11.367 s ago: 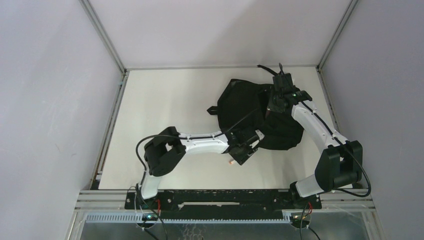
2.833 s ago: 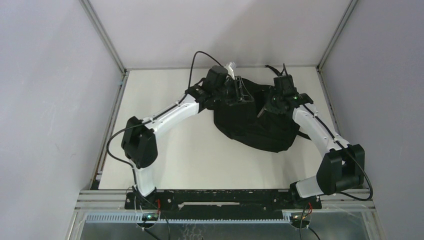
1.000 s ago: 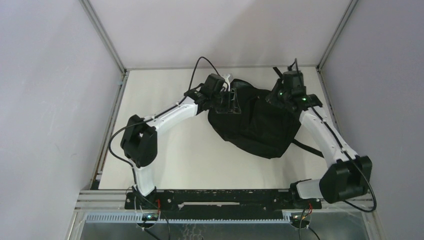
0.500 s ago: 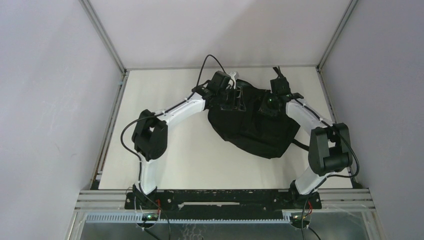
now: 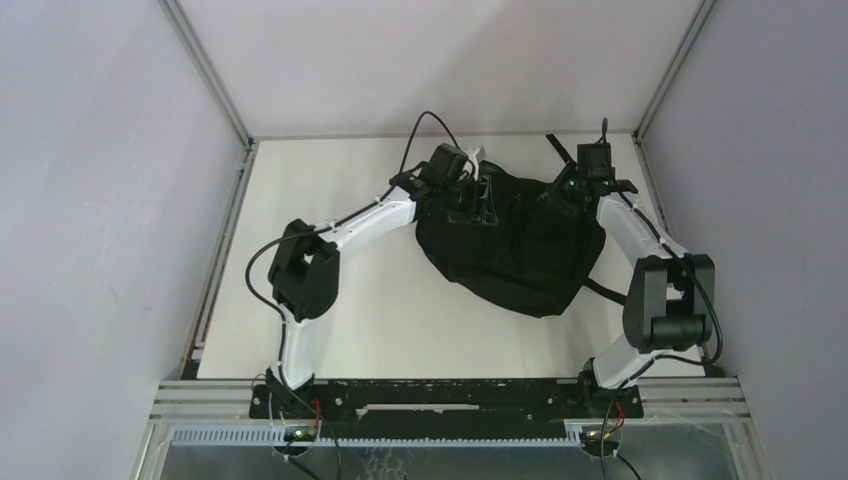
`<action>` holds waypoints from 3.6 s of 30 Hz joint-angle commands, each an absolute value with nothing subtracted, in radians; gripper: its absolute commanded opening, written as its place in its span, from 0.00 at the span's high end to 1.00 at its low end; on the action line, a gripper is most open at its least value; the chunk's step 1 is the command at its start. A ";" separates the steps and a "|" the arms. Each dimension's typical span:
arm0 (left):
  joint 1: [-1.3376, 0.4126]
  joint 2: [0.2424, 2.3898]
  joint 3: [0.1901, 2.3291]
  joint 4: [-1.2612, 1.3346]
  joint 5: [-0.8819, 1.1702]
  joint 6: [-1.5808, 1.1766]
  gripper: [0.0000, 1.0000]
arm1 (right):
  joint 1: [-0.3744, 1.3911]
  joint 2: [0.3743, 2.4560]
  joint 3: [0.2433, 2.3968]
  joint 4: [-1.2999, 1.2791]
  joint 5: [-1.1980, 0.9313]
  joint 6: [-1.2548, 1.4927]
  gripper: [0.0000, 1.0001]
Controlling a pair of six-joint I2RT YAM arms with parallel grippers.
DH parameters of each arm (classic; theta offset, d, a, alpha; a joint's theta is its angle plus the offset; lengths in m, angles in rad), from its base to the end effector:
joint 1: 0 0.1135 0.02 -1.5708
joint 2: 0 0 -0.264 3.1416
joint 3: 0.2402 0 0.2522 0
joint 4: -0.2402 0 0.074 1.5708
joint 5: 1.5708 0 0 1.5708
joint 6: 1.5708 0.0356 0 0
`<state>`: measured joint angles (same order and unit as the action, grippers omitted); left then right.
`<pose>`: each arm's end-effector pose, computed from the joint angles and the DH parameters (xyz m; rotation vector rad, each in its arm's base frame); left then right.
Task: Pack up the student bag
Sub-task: Move the student bag to the center of the board, then zip the student bag at the center of the board.
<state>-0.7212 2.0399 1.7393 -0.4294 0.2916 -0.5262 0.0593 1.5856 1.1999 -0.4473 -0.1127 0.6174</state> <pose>0.3475 -0.3191 0.2617 0.4000 2.4315 -0.9351 0.3462 0.0246 0.2600 0.6222 2.3651 0.4438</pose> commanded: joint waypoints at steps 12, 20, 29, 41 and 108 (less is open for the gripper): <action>-0.738 1.857 1.586 -0.382 0.258 -0.526 0.44 | 0.021 1.738 1.246 -0.300 -0.242 1.031 0.53; -0.741 1.752 1.442 -0.328 0.254 -0.540 0.44 | 0.034 1.792 1.246 -0.209 -0.228 1.092 0.60; -0.740 1.737 1.446 -0.338 0.245 -0.529 0.44 | 0.026 1.834 1.246 -0.134 -0.240 1.126 0.71; -0.600 1.810 1.508 -0.437 0.125 -0.494 0.42 | 0.048 1.735 1.246 -0.223 -0.232 0.982 1.00; -0.579 1.689 1.423 -0.287 0.327 -0.708 0.51 | 0.399 1.482 1.132 -0.377 -0.020 0.669 1.00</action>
<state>-0.5465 1.5932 1.2854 -0.3298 0.2047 -0.6830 0.3954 1.5417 1.1435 -0.4019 -0.0418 0.6628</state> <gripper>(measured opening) 0.488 0.006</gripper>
